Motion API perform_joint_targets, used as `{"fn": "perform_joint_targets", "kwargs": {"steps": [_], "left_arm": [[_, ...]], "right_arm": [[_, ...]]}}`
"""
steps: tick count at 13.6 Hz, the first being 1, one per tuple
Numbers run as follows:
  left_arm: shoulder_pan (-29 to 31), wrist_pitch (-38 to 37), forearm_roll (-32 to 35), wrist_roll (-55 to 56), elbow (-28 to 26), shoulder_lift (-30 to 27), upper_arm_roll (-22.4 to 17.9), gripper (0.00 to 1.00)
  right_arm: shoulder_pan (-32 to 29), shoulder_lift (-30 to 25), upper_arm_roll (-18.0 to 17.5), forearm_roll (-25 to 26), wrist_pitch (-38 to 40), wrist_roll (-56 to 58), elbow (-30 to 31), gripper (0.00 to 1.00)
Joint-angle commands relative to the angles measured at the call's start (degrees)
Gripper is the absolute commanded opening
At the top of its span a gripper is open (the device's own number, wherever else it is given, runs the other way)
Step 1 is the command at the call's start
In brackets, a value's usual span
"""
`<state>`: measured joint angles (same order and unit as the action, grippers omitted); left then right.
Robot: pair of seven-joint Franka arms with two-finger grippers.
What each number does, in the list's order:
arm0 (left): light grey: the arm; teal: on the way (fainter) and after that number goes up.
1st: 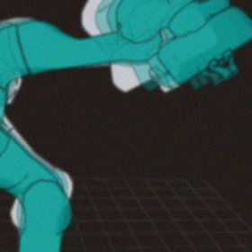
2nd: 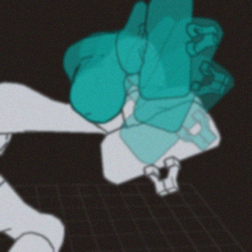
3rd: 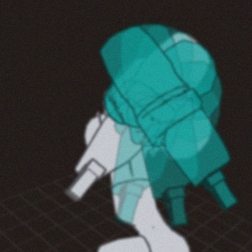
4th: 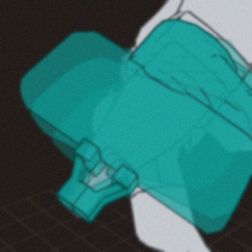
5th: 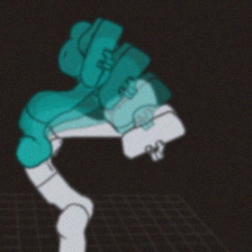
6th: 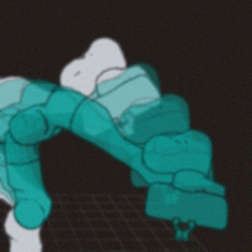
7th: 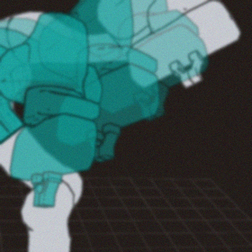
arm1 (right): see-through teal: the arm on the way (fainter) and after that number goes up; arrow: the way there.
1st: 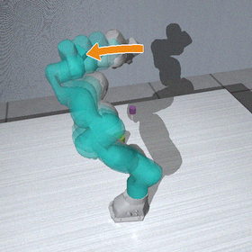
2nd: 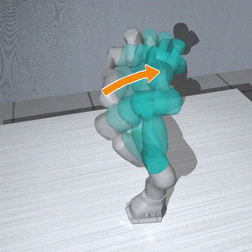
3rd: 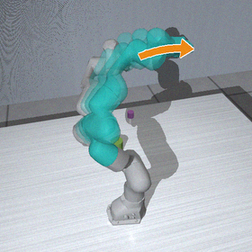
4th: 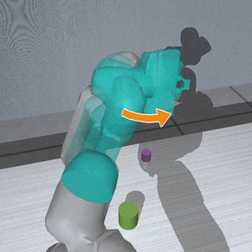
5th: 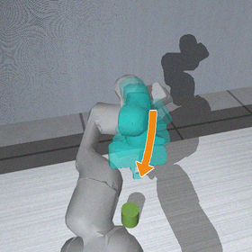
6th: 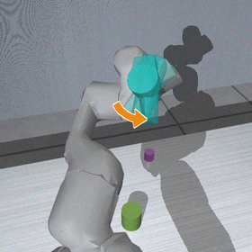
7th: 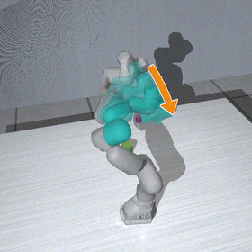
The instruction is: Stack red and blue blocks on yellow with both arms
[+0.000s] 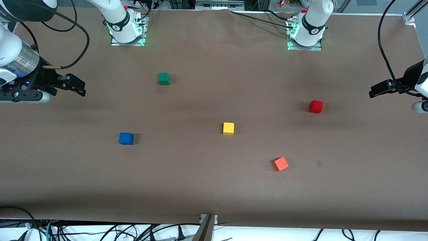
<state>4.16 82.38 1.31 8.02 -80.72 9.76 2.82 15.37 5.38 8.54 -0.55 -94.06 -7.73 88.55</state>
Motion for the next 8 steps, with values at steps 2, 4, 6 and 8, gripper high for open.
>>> {"fn": "perform_joint_targets", "kwargs": {"steps": [2,4,6,8], "left_arm": [[0.32,-0.55,-0.96,-1.16,1.44,0.79,-0.27,1.0],[0.4,-0.47,-0.79,-1.16,1.44,0.87,-0.27,1.0],[0.23,-0.47,-1.31,-1.25,1.18,1.4,-0.27,1.0],[-0.12,-0.55,-1.14,-1.77,0.48,4.2,-0.27,1.0]], "right_arm": [[0.27,-0.63,0.08,0.37,0.11,0.7,-0.31,1.0],[0.27,-0.63,-0.01,0.28,0.02,0.7,-0.31,1.0],[0.27,-0.63,-0.01,0.28,0.02,0.7,-0.31,1.0],[0.27,-0.63,-0.01,0.28,0.02,0.7,-0.31,1.0]]}}
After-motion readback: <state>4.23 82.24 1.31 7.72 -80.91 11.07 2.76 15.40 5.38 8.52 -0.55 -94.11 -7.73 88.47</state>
